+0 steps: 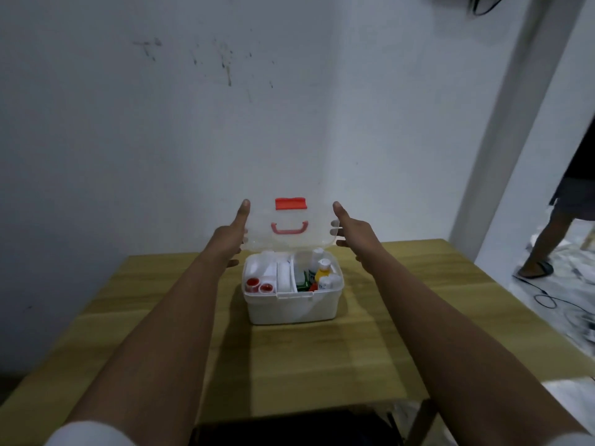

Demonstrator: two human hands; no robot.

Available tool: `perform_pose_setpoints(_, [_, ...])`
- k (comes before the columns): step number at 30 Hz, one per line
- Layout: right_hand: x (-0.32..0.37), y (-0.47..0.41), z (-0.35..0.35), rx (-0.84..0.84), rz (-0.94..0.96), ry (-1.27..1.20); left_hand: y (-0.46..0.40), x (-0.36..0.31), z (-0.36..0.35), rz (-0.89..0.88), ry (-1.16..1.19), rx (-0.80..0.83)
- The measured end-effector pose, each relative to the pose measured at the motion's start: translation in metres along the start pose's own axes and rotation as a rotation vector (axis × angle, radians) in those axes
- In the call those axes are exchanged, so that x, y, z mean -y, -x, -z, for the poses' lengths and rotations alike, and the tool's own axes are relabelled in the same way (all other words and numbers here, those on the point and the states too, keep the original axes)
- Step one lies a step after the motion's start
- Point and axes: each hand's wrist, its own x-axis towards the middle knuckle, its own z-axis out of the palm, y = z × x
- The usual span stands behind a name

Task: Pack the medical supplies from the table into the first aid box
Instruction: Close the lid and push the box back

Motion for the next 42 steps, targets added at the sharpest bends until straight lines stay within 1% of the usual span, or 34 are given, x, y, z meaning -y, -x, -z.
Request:
perform_pose_setpoints(3, [-0.012, 0.024, 0.000, -0.039, 0.072, 0.028, 0.027, 0.011, 0.003, -0.002, -0.021, 0.017])
perform_pose_setpoints(6, [-0.031, 0.048, -0.003, -0.031, 0.140, 0.127, 0.051, 0.026, -0.002, -0.039, -0.087, 0.026])
perform_pose_setpoints(10, [-0.047, 0.067, -0.011, -0.049, 0.188, 0.261, 0.069, 0.047, -0.011, -0.193, -0.197, 0.056])
perform_pose_setpoints(14, [-0.051, 0.080, -0.019, -0.055, 0.182, 0.310, 0.070, 0.058, -0.018, -0.212, -0.312, 0.031])
perform_pose_setpoints(17, [-0.050, 0.092, -0.021, -0.030, 0.206, 0.384, 0.077, 0.065, -0.021, -0.241, -0.303, 0.073])
perform_pose_setpoints(19, [-0.053, 0.099, -0.020, 0.001, 0.256, 0.449, 0.083, 0.069, -0.023, -0.279, -0.276, 0.103])
perform_pose_setpoints(21, [-0.057, 0.101, -0.021, 0.004, 0.279, 0.488, 0.085, 0.074, -0.025, -0.324, -0.284, 0.082])
perform_pose_setpoints(25, [-0.077, 0.082, -0.024, 0.005, 0.293, 0.497, 0.080, 0.082, -0.029, -0.393, -0.281, 0.030])
perform_pose_setpoints(30, [-0.075, 0.074, -0.025, -0.018, 0.328, 0.518, 0.061, 0.089, -0.033, -0.393, -0.296, 0.000])
perform_pose_setpoints(34, [-0.079, 0.048, -0.027, -0.010, 0.332, 0.489, 0.037, 0.087, -0.038, -0.384, -0.269, 0.032])
perform_pose_setpoints(42, [-0.080, -0.014, -0.032, -0.019, 0.337, 0.411, -0.029, 0.079, -0.050, -0.401, -0.294, 0.013])
